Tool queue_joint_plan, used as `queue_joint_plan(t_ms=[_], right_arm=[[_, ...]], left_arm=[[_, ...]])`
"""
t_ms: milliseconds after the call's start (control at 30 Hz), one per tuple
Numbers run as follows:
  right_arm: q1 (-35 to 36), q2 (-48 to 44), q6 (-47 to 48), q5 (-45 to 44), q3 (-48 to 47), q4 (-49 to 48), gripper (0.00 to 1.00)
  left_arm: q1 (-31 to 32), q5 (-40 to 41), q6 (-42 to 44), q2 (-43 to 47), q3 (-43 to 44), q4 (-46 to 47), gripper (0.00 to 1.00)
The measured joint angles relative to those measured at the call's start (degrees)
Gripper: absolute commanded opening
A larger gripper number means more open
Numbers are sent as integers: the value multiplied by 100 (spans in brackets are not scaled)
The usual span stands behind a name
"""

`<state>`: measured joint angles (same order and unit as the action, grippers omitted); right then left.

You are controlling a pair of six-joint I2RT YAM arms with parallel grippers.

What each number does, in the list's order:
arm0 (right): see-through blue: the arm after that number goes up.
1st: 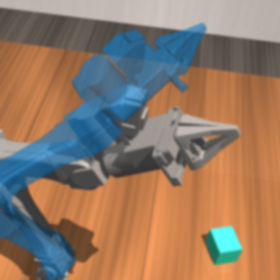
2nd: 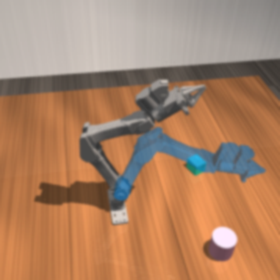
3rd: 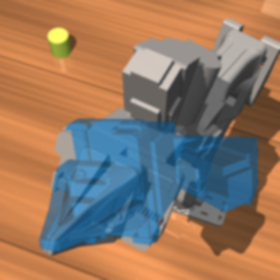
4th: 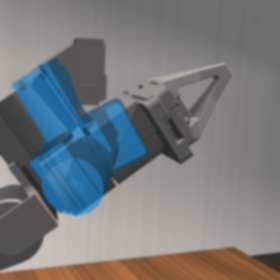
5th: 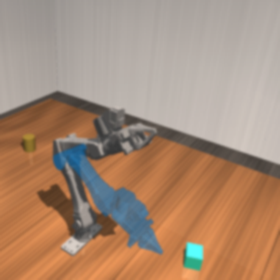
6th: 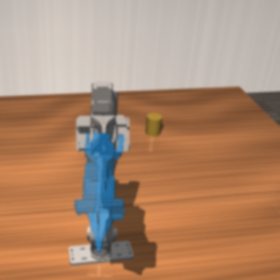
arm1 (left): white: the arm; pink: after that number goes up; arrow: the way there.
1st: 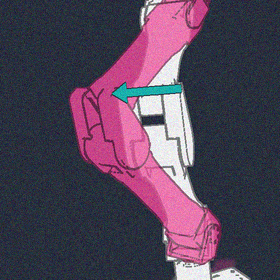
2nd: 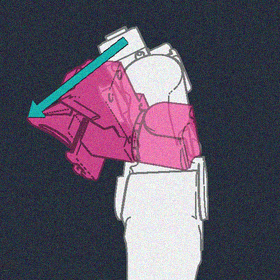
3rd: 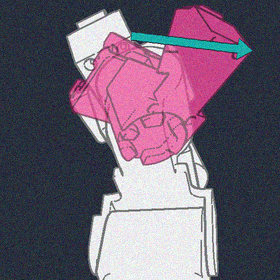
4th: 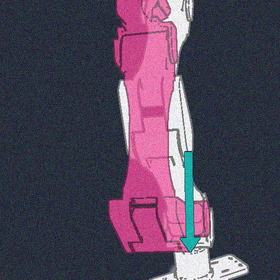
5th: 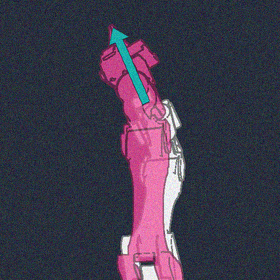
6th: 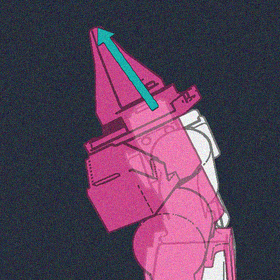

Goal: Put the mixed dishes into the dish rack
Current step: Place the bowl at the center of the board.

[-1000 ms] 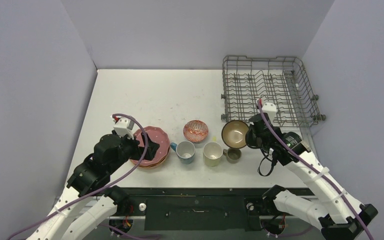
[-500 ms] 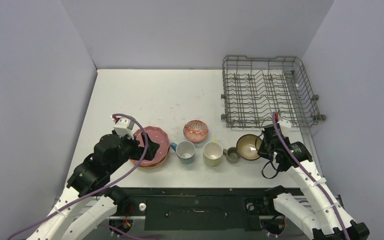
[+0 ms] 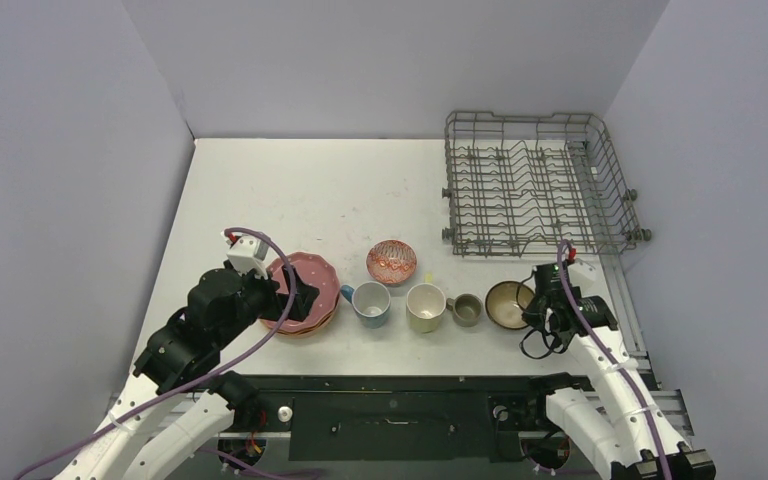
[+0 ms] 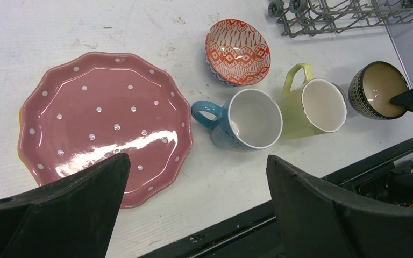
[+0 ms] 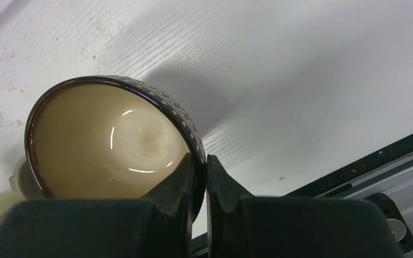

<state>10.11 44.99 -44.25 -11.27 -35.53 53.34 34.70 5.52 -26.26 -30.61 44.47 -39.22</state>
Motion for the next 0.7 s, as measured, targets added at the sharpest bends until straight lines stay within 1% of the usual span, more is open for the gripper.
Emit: queue_joint_plan(t_ms=[167,400,700], right_arm=[[-142,-52,-214,-63,210,-157,0],[-160,-94,-535,-177,444,-389,0],[-232,70,-737,-186,748,-682,0]], left_arm=[[0,0,0,-20,-2,0,96],[0,0,0,-24,-7,0,96],[0,-2,0,-57,-7,0,96]])
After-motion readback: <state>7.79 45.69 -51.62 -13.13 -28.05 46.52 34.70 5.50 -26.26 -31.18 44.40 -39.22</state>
